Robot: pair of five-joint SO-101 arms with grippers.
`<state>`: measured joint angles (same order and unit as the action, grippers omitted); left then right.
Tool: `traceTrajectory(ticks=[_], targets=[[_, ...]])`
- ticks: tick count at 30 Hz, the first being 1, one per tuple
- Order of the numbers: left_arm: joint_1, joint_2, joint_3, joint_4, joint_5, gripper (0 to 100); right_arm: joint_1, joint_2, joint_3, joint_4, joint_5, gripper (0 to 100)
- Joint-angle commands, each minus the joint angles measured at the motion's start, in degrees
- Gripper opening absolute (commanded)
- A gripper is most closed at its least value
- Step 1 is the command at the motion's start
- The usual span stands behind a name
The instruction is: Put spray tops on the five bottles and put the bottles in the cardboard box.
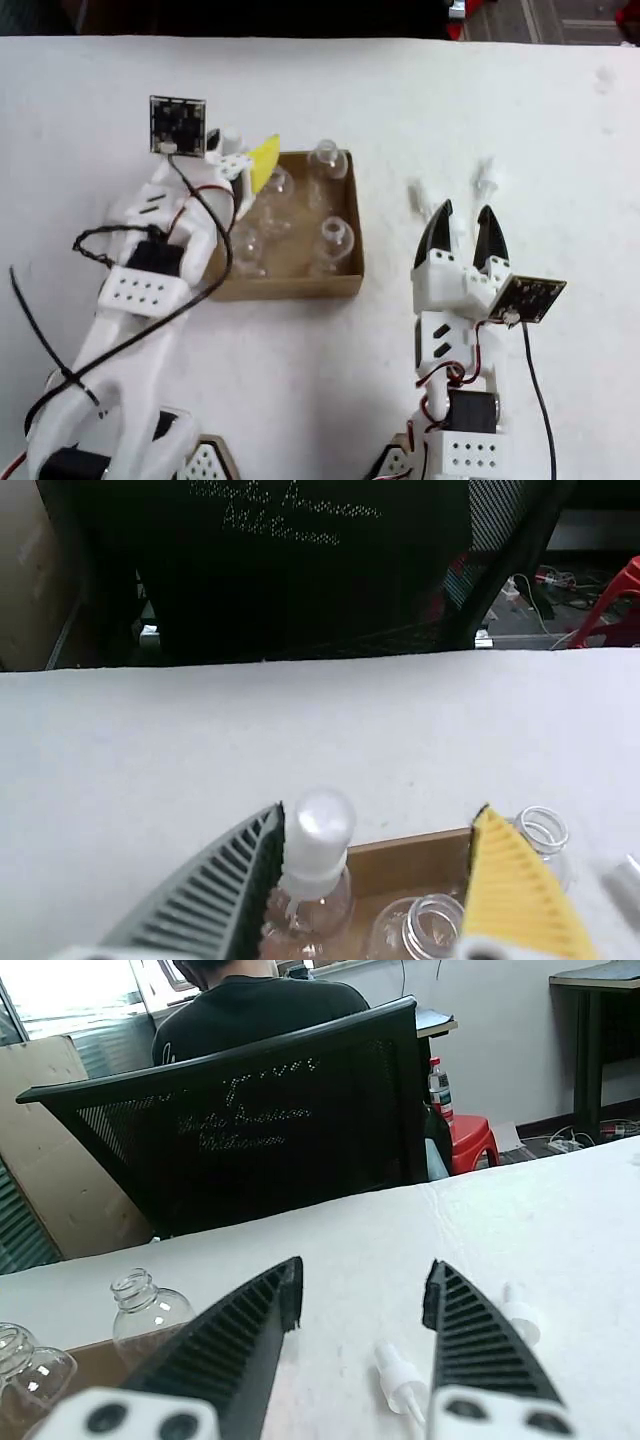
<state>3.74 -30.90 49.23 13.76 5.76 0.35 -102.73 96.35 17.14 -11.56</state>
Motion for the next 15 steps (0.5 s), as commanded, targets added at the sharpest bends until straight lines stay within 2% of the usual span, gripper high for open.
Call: traceTrajectory(ticks=[1, 3, 5, 11, 15], targets=[[-1.10, -5.14, -1.14, 0.35, 0.97, 27, -0.31, -0.04, 0.53, 0.04, 0.97, 17.6], [-3.12, -7.87, -1.67, 0.53, 1.05, 26, -0.31, -0.04, 0.53, 0.04, 0.97, 17.6], [-6.64, -10.86, -3.60, 4.04, 1.14, 26, -0.22, -0.04, 0.53, 0.04, 0.97, 17.6], [-20.88, -11.30, -18.99, 28.48, 2.02, 26, -0.22, -0.04, 0.53, 0.04, 0.97, 17.6], [-26.15, -5.05, -29.63, 43.16, -5.98, 26, -0.31, -0.04, 0.53, 0.04, 0.97, 17.6]])
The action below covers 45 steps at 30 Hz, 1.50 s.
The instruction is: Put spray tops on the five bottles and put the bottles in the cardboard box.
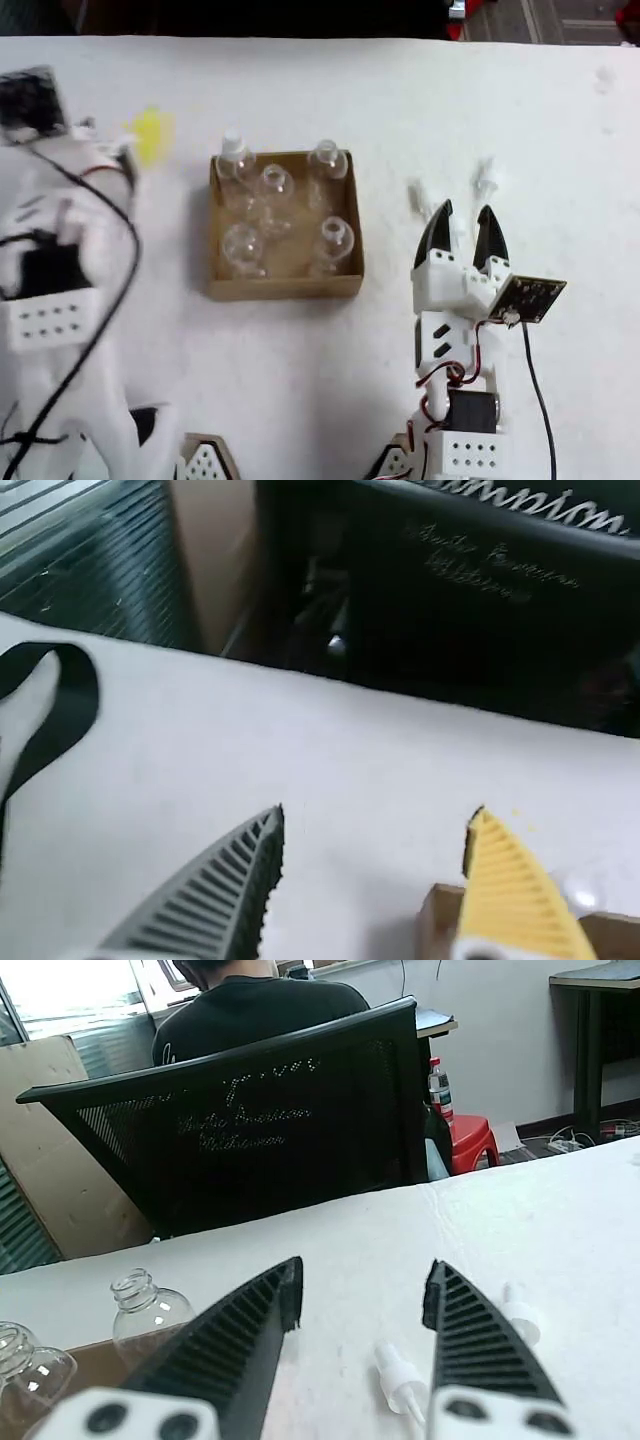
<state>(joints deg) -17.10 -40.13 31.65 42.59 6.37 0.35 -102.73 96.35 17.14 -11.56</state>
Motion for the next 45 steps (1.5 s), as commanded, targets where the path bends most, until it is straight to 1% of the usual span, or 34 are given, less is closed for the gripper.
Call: traceTrajectory(ticks=[1, 4, 10, 14, 16, 18, 26, 34, 39, 45], targets=[[-5.76, 6.55, -14.59, 17.41, -8.53, 26, -0.31, -0.04, 0.53, 0.04, 0.97, 17.6], [-6.02, 15.16, -21.89, 25.58, -11.34, 26, -0.31, -0.04, 0.53, 0.04, 0.97, 17.6], [-6.02, 33.71, -35.52, 37.54, -11.25, 26, -0.31, -0.04, 0.53, 0.04, 0.97, 17.6], [-6.11, 44.00, -45.45, 46.59, -11.69, 26, -0.48, -0.04, 0.53, 1.19, 0.97, 17.6], [-7.08, 48.75, -50.02, 49.76, -11.78, 26, -0.48, -0.04, 0.53, 1.19, 0.97, 17.6], [-8.04, 53.32, -54.07, 50.81, -11.78, 26, -0.48, -0.04, 0.53, 1.19, 0.97, 17.6], [-11.47, 72.04, -68.40, 50.64, -11.78, 26, -0.57, -0.04, 0.53, 1.19, 0.97, 17.6], [-11.30, 90.24, -85.01, 51.08, -11.87, 26, -0.57, -0.04, 0.53, 1.19, 0.88, 17.6], [-11.47, 98.59, -95.91, 51.34, -11.78, 26, -0.57, -0.04, 0.53, 1.19, 0.88, 17.6], [-10.42, 105.19, -103.38, 51.43, -11.78, 26, -0.57, -0.04, 0.53, 1.19, 0.97, 17.6]])
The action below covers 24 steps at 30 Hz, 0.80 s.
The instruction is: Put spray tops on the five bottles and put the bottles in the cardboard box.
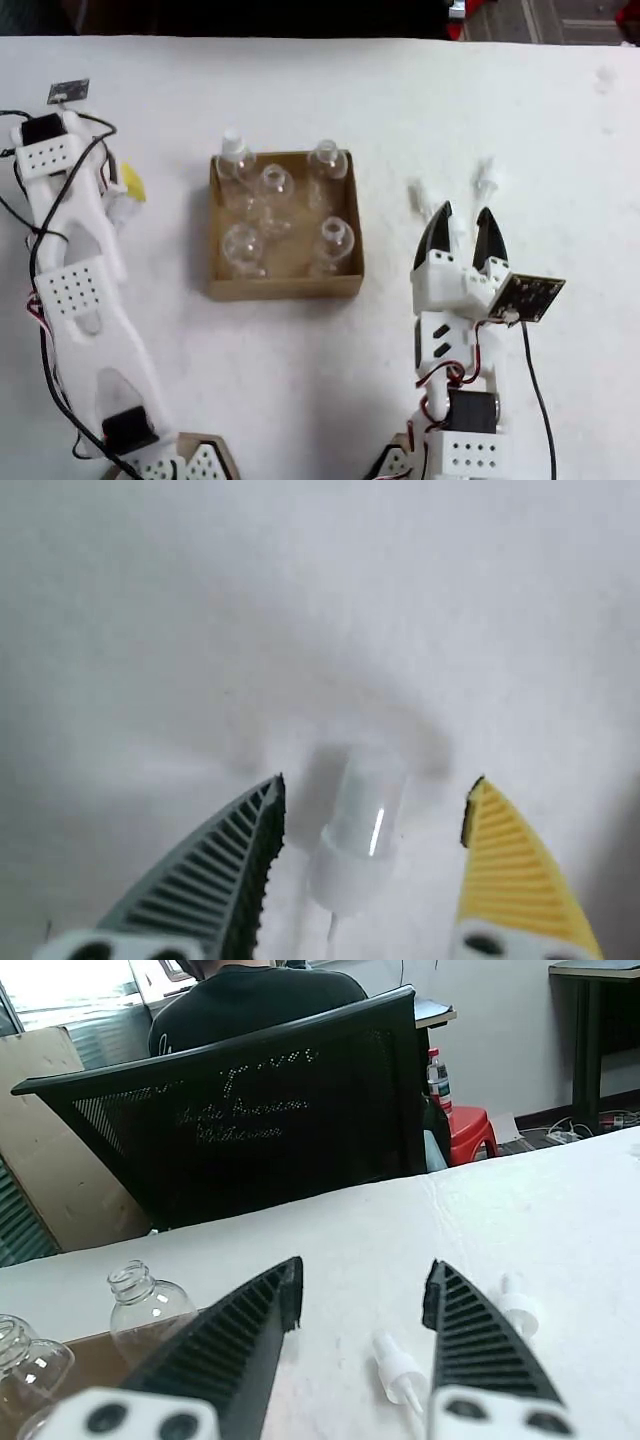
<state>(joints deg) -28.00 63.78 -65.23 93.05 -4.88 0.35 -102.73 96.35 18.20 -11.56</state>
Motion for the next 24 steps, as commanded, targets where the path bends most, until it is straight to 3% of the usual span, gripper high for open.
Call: traceTrajectory(ticks=[1, 10, 24], targets=[[0.57, 1.98, -7.74, 1.58, -0.53, 26, -0.57, -0.04, 0.53, 0.13, 0.97, 17.6], [2.77, 7.08, -14.68, 3.87, -0.62, 11, -0.48, -0.04, 0.53, 0.13, 0.97, 17.6], [2.68, 8.31, -16.62, 8.97, -0.53, 6, -0.31, -0.04, 0.53, 0.13, 0.97, 17.6]])
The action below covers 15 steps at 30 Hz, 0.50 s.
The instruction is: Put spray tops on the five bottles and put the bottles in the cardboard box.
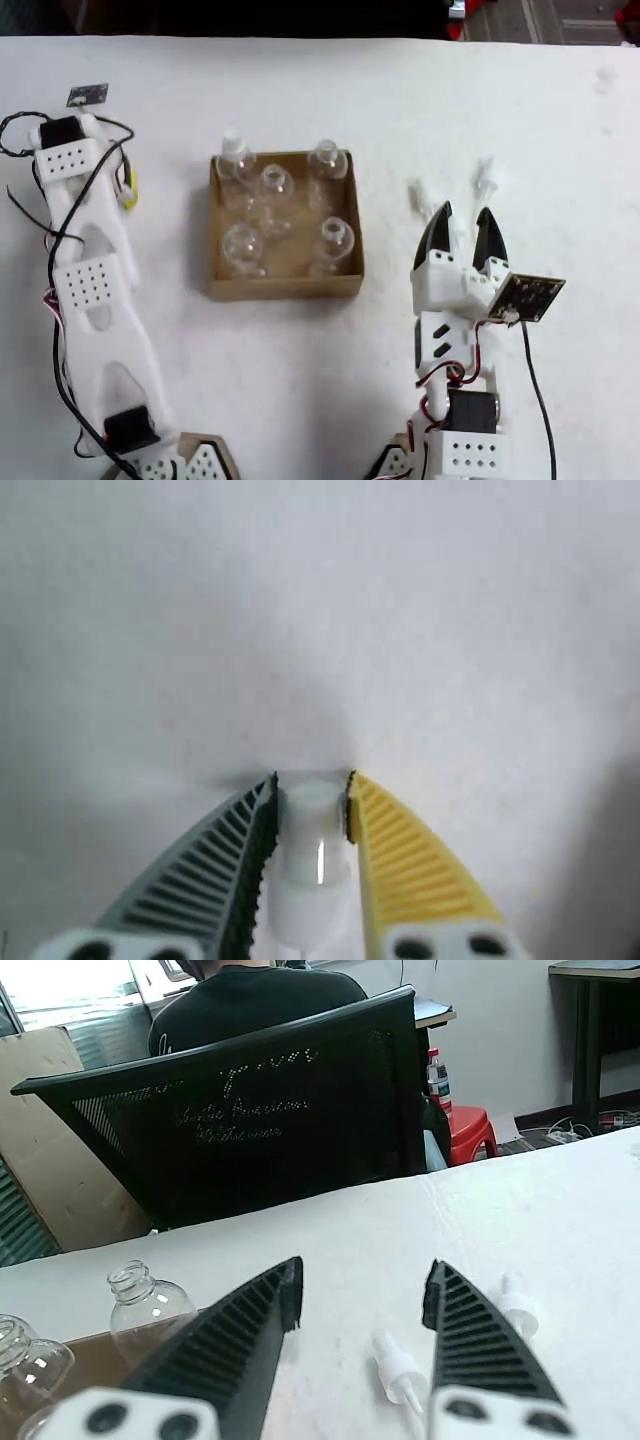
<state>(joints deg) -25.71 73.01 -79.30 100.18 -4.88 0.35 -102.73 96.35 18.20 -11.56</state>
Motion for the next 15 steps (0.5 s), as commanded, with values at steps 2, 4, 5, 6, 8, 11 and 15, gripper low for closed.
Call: traceTrajectory(ticks=[2, 4, 5, 6, 8, 11, 15], targets=[[-0.22, -0.92, -2.55, 2.02, -0.26, 6, -0.22, -0.04, 0.53, 0.13, 0.97, 17.6], [-1.19, -0.92, -2.55, 2.02, -0.26, 6, -0.22, -0.04, 0.53, 0.13, 0.97, 17.6], [-1.71, -0.92, -2.55, 2.02, -0.18, 6, -0.22, -0.04, 0.53, 0.13, 0.97, 17.6], [-1.98, -0.92, -2.55, 2.02, -0.18, 6, -0.22, -0.04, 0.53, 0.13, 0.97, 17.6], [-2.07, -0.92, -2.55, 2.02, -0.18, 6, -0.22, -0.04, 0.53, 0.13, 0.97, 17.6], [-1.80, -1.01, -2.64, 2.02, -0.09, 6, -0.22, -0.04, 0.53, 0.13, 0.97, 17.6], [-1.80, -5.14, -2.11, 2.20, 1.23, 2, -0.22, -0.13, 0.53, 0.13, 0.97, 17.6]])
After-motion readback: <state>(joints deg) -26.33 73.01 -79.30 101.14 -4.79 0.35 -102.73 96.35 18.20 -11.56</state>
